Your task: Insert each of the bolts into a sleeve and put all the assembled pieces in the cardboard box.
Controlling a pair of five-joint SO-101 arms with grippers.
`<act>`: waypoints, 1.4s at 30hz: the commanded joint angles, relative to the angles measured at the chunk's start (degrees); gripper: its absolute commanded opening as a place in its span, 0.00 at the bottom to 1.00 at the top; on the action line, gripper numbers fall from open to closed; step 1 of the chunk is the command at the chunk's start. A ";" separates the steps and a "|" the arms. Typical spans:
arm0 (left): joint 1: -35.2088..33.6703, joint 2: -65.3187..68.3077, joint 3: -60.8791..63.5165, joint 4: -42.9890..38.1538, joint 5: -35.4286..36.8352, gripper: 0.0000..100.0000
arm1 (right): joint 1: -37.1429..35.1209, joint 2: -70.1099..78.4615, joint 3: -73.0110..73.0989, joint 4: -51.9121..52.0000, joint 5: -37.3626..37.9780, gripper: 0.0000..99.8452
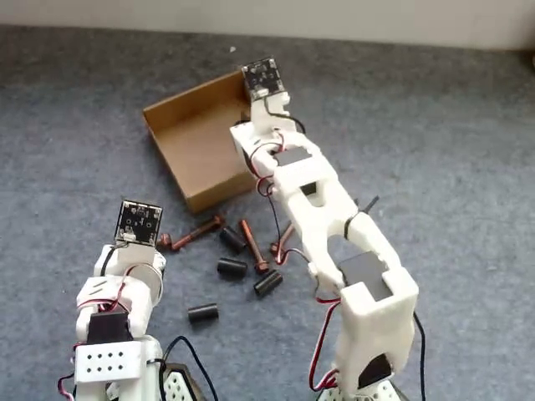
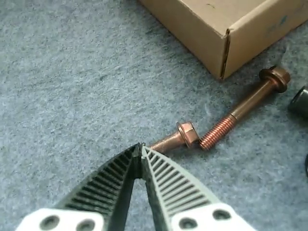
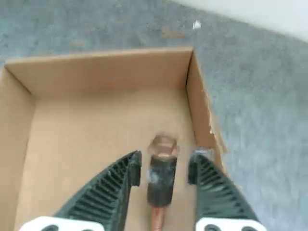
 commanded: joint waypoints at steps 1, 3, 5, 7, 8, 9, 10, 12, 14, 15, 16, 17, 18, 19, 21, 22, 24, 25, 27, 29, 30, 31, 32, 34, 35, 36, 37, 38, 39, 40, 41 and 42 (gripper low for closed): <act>-0.31 -0.48 -0.13 -1.05 -0.88 0.01 | 1.89 -1.71 -3.12 5.76 -0.62 0.15; -0.31 -0.48 -0.13 -1.05 -0.88 0.01 | 2.95 -1.63 -3.03 7.69 -0.62 0.13; -0.22 -0.48 -0.13 -1.05 -0.88 0.01 | 4.09 -1.54 -2.95 8.92 -0.62 0.09; -0.22 -0.48 -0.13 -1.05 -0.88 0.01 | 5.05 -1.54 -2.95 10.33 -0.62 0.04; -0.22 -0.48 -0.13 -1.05 -0.88 0.01 | 5.49 -1.54 -2.95 11.12 -0.62 0.02; -0.22 -0.48 -0.13 -1.05 -0.88 0.01 | 5.93 -1.54 -2.95 11.91 -0.62 0.00; -0.22 -0.48 -0.13 -1.05 -0.88 0.01 | 6.37 -1.54 -2.95 12.79 -0.62 0.00; -0.22 -0.48 -0.13 -1.05 -0.88 0.01 | 7.34 -1.54 -2.95 14.73 -0.62 0.01; -0.22 -0.48 -0.13 -1.05 -0.88 0.01 | 8.13 -1.80 -2.95 17.01 -0.62 0.01; -0.22 -0.48 -0.13 -1.05 -0.88 0.01 | 8.57 -1.80 -3.03 18.15 -0.62 0.01; -0.22 -0.48 -0.13 -1.05 -0.88 0.01 | 9.01 -1.89 -3.12 19.47 -0.62 0.01; -0.22 -0.48 -0.13 -1.05 -0.88 0.01 | 9.45 -1.89 -3.21 20.97 -0.62 0.01; -0.22 -0.48 -0.13 -1.05 -0.88 0.01 | 9.89 -1.89 -3.21 22.64 -0.70 0.01; -0.22 -0.48 -0.13 -1.05 -0.88 0.01 | 10.15 -1.98 -3.21 24.40 -0.70 0.01; -0.22 -0.48 -0.13 -1.05 -0.88 0.01 | 10.33 -1.98 -3.30 28.62 -0.88 0.01; -0.22 -0.48 -0.13 -1.05 -0.88 0.01 | 10.42 -1.98 -3.30 30.81 -0.97 0.01; -0.22 -0.48 -0.13 -1.05 -0.88 0.01 | 10.24 -2.77 -3.30 34.86 -1.05 0.01; -0.22 -0.48 -0.13 -1.05 -0.88 0.01 | 10.07 -3.74 -3.30 36.53 -1.05 0.01; -0.22 -0.48 -0.13 -1.05 -0.88 0.01 | 9.98 -6.37 -3.21 39.25 -1.05 0.01; -0.22 -0.48 -0.13 -1.05 -0.88 0.01 | 9.98 -9.63 -3.03 41.54 -1.05 0.01; -0.22 -0.48 -0.13 -1.05 -0.88 0.01 | 9.98 -11.30 -2.95 42.24 -1.14 0.01; -0.22 -0.48 -0.13 -1.05 -0.88 0.01 | 9.98 -12.88 -2.95 42.51 -1.14 0.01; -0.22 -0.48 -0.13 -1.05 -0.88 0.01 | 9.89 -14.11 -2.68 42.86 -1.14 0.01; -0.22 -0.48 -0.13 -1.05 -0.88 0.01 | 9.19 -15.52 -1.36 42.86 -1.14 0.01; -0.22 -0.48 -0.13 -1.05 -0.88 0.01 | 8.84 -15.87 -0.75 42.68 -1.14 0.01; -0.22 -0.48 -0.13 -1.05 -0.88 0.01 | 8.31 -15.96 -0.22 42.59 -1.14 0.01; -0.22 -0.48 -0.13 -1.05 -0.88 0.01 | 7.60 -15.96 -0.13 42.59 -1.14 0.01; -0.22 -0.48 -0.13 -1.05 -0.88 0.01 | 6.99 -16.04 -0.13 42.68 -1.14 0.01; -0.22 -0.48 -0.13 -1.05 -0.88 0.01 | 6.20 -16.13 -0.22 42.95 -1.14 0.01; -0.22 -0.48 -0.13 -1.05 -0.88 0.01 | 5.49 -16.31 -0.22 43.12 -1.14 0.01; -0.22 -0.48 -0.13 -0.97 -0.88 0.01 | 4.88 -16.92 -0.22 44.26 -1.14 0.01; -0.22 -0.48 -0.13 -0.97 -0.88 0.01 | 4.18 -17.98 -0.22 45.58 -1.14 0.01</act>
